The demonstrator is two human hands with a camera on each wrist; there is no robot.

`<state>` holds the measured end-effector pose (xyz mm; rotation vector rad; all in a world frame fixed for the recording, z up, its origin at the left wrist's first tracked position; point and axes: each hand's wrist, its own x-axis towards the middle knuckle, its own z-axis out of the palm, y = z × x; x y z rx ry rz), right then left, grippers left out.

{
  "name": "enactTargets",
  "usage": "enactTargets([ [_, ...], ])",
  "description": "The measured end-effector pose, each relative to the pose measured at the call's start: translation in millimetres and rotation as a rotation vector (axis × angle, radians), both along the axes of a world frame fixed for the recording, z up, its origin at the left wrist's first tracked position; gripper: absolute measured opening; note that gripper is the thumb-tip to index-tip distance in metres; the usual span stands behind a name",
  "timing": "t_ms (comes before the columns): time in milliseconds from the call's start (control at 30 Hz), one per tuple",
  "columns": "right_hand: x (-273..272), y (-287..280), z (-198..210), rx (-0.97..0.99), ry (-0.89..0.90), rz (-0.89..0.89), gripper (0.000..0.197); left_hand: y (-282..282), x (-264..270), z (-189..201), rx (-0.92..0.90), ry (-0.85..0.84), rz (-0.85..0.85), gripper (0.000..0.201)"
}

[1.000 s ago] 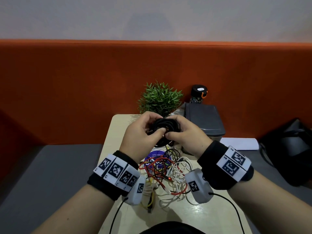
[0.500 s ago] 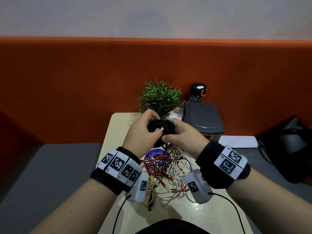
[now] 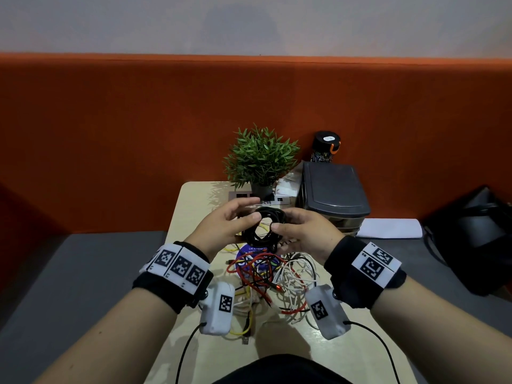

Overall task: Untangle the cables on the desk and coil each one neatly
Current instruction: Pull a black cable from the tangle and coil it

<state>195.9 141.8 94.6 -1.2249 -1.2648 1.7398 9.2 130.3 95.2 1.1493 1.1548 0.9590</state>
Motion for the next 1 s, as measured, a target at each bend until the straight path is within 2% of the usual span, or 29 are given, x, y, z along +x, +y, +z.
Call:
enactTargets([
  [167,6,0,-12,-0.056,-0.027,-0.051,0.024,1,-3,-20,-0.088,0.002,-0.016,0.039],
  [300,12,0,-22,-0.096,-0.035,-0.075,0.025,1,3,-33,-0.170,-0.054,0.052,0.044],
  [500,19,-1,-33,-0.125,-0.037,-0.089,0.030,1,10,-46,-0.164,-0.061,0.148,0.037],
  [600,19,2,-35,-0.089,-0.087,-0.104,0.024,2,13,-45,-0.159,-0.058,0.166,0.025],
  [667,18,4,-35,-0.040,-0.127,-0.130,0.019,2,15,-42,-0.172,-0.135,0.173,0.017],
  [900,12,3,-33,0.068,-0.200,-0.160,0.010,4,11,-31,-0.145,-0.226,0.244,0.022],
  [1000,10,4,-31,0.046,-0.159,-0.174,0.008,4,10,-28,-0.135,-0.247,0.263,0.021],
])
